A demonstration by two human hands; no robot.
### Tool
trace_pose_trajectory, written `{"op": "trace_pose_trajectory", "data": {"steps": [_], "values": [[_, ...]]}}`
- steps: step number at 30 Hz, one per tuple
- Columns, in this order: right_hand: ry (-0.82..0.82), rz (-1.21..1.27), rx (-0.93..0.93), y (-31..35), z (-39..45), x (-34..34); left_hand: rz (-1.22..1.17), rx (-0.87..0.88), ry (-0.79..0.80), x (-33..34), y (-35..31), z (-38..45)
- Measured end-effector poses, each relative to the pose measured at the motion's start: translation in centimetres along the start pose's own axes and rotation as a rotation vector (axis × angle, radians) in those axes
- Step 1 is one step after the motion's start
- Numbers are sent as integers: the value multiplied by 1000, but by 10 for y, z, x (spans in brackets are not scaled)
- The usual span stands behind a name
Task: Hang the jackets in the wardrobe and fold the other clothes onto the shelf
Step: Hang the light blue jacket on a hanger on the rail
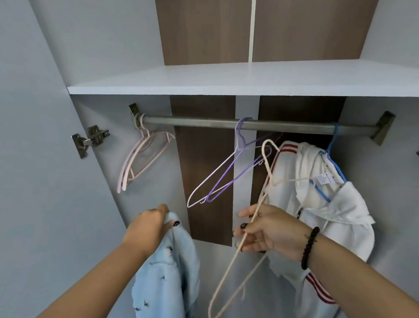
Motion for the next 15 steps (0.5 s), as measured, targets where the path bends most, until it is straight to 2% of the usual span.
{"op": "trace_pose_trajectory", "data": {"steps": [3,5,10,12,15], "values": [[20,-191,32,-19,-20,4,-109,-58,0,-8,0,-5],[-37,-250,13,-28,-34,4,-222,-100,31,-17,-2,-8],[-328,-350,-128,-43,-77,10,-429,-151,93,-45,-3,-24],[-465,-396,-186,-52,-97,16,-447,-114,128,-54,-3,-38],[-576,-523,-179,-74,-126,30,-397,-28,148,-58,0,-65]]}}
Point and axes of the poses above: each hand's wrist, its own z-axis towards the middle knuckle, its own x-axis out of the palm, y = z × x, the point moved 3 cm from there along z, towards the middle knuckle, and after that the axes turned 5 degrees about -y, right-handed, at the moved point
